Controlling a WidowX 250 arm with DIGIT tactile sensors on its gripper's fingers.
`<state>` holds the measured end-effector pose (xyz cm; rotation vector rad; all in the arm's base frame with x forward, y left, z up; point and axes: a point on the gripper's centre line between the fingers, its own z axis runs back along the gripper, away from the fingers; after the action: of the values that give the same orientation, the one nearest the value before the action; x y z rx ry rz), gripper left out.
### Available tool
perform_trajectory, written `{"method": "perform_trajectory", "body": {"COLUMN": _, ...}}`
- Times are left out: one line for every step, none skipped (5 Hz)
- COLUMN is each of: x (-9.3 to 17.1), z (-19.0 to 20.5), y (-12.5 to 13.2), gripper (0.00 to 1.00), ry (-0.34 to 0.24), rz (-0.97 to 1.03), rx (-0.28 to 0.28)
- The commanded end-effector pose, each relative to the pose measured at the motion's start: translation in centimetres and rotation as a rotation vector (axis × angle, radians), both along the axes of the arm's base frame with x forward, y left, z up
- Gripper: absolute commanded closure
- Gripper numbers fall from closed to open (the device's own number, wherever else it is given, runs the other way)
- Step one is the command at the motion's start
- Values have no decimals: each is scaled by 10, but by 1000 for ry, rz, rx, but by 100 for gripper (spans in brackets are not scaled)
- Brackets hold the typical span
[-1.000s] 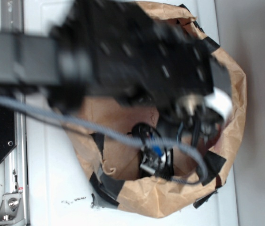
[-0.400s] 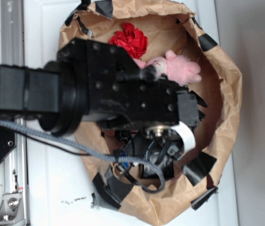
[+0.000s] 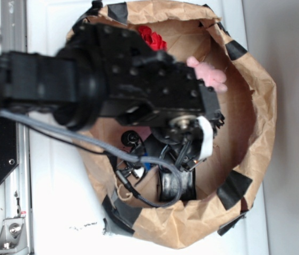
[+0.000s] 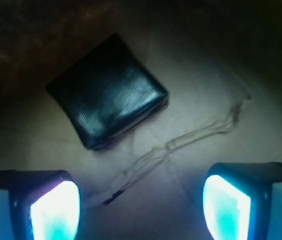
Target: Grab the black box.
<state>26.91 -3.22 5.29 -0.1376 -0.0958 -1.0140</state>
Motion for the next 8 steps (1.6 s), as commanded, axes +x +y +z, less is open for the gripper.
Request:
{"method": "perform_trajectory", "body": {"x": -25, "z": 11, "y": -19, "gripper": 0, "ry": -101, "rz": -178, "rx": -20}}
{"method": "perform_trajectory", "body": {"x": -29, "z": 4, "y": -31, "gripper": 0, "ry": -150, "rz": -197, "rx": -39}}
{"method": "perform_trajectory", "body": {"x": -24, "z": 4, "y": -42, "gripper": 0, "ry": -165, "rz": -189, "rx": -57}}
{"method": "perform_trajectory", "body": {"x": -12, "z": 11, "y": -45, "gripper": 0, "ry": -160, "rz": -135, "rx": -74}}
{"method": "perform_trajectory", "body": {"x": 0, "z": 25, "y": -50, "gripper": 0, "ry": -121, "rz": -105, "rx": -104}}
{"method": "perform_trajectory", "body": {"x": 4, "z": 34, "y": -55, "gripper": 0, "ry": -99, "rz": -112, "rx": -109}}
{"method": "perform_trajectory", "body": {"x": 0, "z": 27, "y": -59, "gripper": 0, "ry": -109, "rz": -155, "rx": -88}}
{"method": "perform_trajectory", "body": {"x": -1, "z": 18, "y": -58, "gripper": 0, "ry": -116, "rz": -173, "rx": -85}}
